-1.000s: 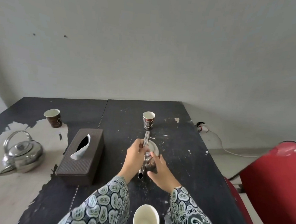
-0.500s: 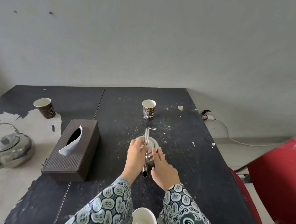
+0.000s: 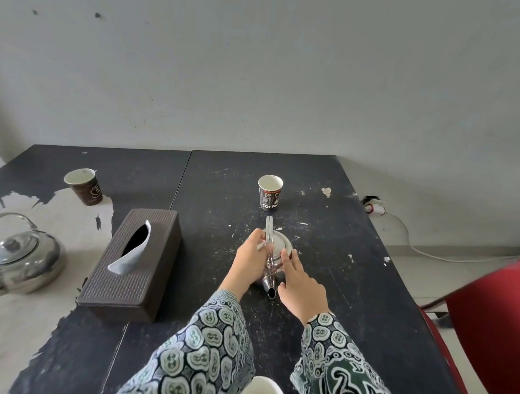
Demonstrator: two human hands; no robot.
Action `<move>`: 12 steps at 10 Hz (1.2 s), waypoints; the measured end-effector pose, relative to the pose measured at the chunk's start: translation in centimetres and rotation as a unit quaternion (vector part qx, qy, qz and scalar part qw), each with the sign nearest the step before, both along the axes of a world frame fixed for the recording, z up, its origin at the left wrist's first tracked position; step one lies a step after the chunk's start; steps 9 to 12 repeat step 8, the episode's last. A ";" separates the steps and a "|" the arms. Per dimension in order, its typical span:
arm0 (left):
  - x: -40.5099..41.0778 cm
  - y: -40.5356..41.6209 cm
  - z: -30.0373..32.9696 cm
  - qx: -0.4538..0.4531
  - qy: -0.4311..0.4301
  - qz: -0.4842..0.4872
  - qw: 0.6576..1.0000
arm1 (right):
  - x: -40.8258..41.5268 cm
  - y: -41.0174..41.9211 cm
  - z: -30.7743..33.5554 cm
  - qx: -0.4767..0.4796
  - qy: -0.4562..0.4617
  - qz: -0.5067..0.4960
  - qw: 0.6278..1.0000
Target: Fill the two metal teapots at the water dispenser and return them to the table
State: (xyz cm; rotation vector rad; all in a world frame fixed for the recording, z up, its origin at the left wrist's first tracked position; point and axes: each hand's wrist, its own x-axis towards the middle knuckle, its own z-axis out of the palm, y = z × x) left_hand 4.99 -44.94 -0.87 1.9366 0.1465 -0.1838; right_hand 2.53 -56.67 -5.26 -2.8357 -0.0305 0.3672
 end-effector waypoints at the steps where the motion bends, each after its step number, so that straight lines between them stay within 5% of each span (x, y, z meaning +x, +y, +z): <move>1: -0.1 0.3 -0.3 -0.014 0.004 0.006 1.000 | -0.1 0.1 0.0 -0.002 0.004 -0.003 1.000; 5: 0.3 0.7 -0.6 0.016 0.003 -0.034 0.999 | 0.4 -0.2 -0.3 0.039 0.033 -0.004 0.999; 8: -2.6 2.8 2.5 0.132 0.019 -0.175 0.975 | 0.0 -3.0 1.4 0.154 0.109 0.015 0.982; 12: -2.6 2.8 2.5 0.132 0.019 -0.175 0.975 | 0.0 -3.0 1.4 0.154 0.109 0.015 0.982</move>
